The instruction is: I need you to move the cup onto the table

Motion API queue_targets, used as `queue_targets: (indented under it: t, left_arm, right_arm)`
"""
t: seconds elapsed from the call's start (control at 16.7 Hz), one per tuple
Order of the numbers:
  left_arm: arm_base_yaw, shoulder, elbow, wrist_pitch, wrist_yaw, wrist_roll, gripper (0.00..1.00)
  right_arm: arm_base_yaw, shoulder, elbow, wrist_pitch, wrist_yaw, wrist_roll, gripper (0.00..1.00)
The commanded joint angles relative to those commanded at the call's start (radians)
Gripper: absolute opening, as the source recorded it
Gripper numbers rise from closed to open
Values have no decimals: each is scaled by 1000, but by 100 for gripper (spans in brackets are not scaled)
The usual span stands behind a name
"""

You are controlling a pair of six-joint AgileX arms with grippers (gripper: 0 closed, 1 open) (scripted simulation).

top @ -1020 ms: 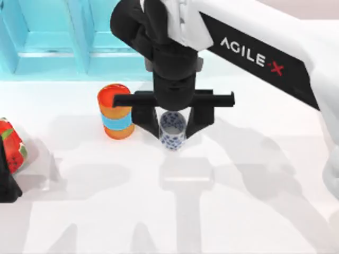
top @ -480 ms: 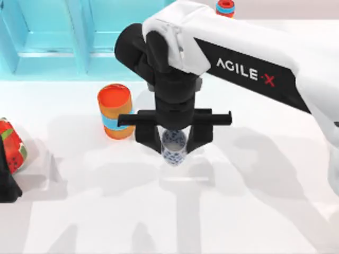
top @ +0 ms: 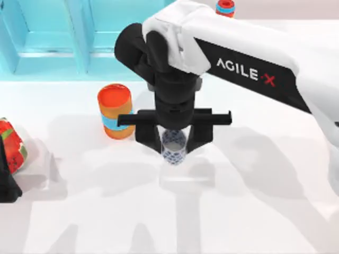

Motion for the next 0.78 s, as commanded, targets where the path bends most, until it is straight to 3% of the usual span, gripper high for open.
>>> queue_targets:
  t: [0.42,0.78]
  left_arm:
    - [0,0,0,0,0,0,100]
    - [0,0,0,0,0,0,100]
  right_arm:
    - [0,0,0,0,0,0,98]
    - [0,0,0,0,0,0,100]
